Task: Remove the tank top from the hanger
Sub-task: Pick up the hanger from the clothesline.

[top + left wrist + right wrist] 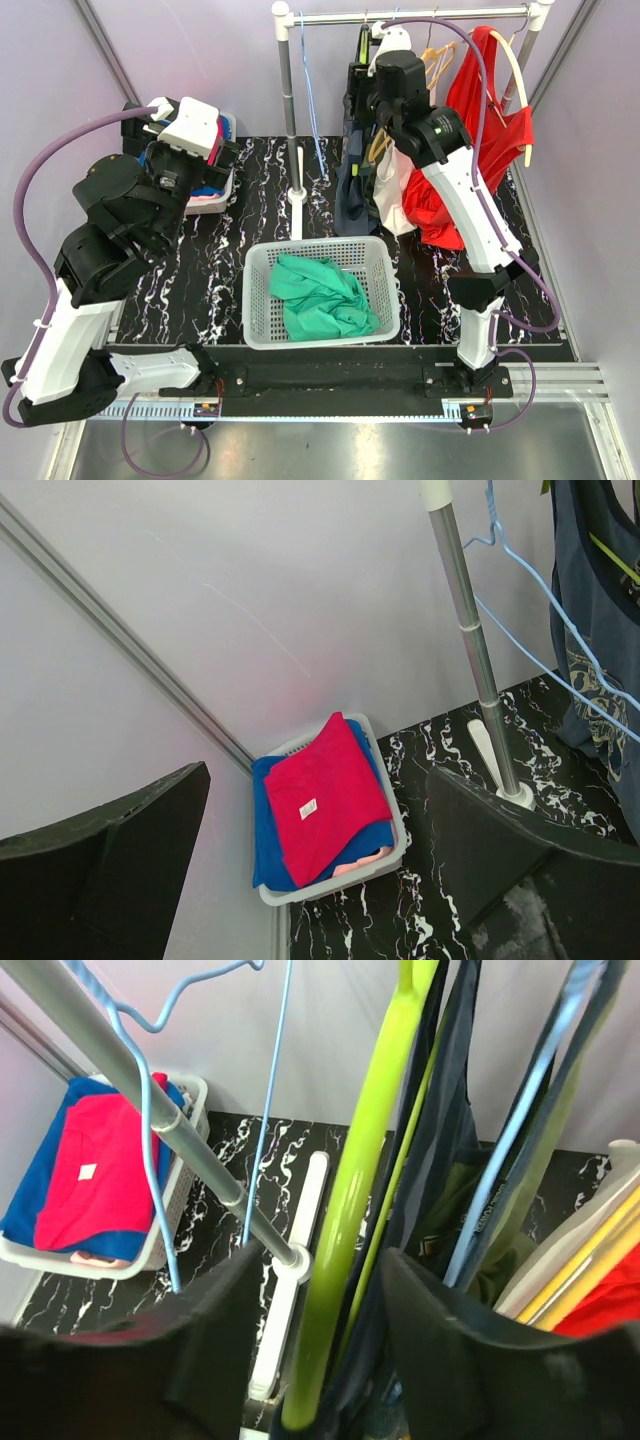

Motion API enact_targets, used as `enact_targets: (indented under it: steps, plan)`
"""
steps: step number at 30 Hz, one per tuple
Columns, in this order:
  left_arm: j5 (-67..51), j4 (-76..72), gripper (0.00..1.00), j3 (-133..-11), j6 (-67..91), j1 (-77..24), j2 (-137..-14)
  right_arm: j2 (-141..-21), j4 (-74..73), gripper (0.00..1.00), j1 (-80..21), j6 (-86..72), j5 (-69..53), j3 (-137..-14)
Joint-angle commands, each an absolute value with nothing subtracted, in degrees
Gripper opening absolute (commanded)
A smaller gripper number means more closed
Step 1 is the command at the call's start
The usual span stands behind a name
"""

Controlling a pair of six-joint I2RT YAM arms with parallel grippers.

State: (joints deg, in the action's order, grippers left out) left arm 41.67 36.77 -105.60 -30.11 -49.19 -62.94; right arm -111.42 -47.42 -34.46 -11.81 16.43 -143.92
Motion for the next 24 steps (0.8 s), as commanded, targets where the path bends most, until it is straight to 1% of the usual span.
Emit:
enact_targets:
  steps: [1,2,3,5,6,8,9,14,15,24]
  plan:
    - [40.34,35.07,0.99,-106.08,-29.88,-48.96,-62.58,-110.22,-47.9,0.53,-34.37,-10.72,18.89,-146.78]
    - [40.34,35.16,0.99,-106.0,-29.97,-48.96,-62.58,-110.13,-47.81,0.47,-34.37,-10.46,18.81,-146.6]
    - [40.34,35.07,0.99,-106.0,-29.97,-48.96,-62.58,-109.95,-47.81,0.43,-34.37,-10.11,18.81,-146.51]
    - [40.43,35.07,0.99,-106.0,-29.88,-48.96,-62.67,-109.69,-47.64,0.31,-34.37,-9.67,19.16,-146.43]
    - [40.52,35.07,0.99,-106.08,-29.97,-48.96,-62.67,-109.69,-47.55,0.16,-34.45,-9.23,19.42,-146.25]
    - [40.6,34.98,0.99,-105.91,-30.06,-48.96,-62.67,-109.25,-47.03,0.04,-34.37,-8.88,20.21,-145.9]
    - [40.61,35.07,0.99,-106.0,-30.06,-48.96,-62.67,-109.16,-46.85,0.0,-34.45,-8.27,20.39,-145.72]
    - [40.78,35.07,0.99,-106.0,-30.41,-48.87,-62.31,-107.85,-44.92,0.0,-34.37,-7.03,20.92,-144.32]
    - [40.78,35.07,0.99,-105.91,-30.32,-48.87,-62.23,-107.32,-43.96,0.0,-34.45,-6.16,20.92,-142.49]
    - [40.61,34.98,0.99,-105.29,-30.41,-48.87,-61.88,-98.88,-28.05,0.0,-34.37,-1.5,20.57,-129.99]
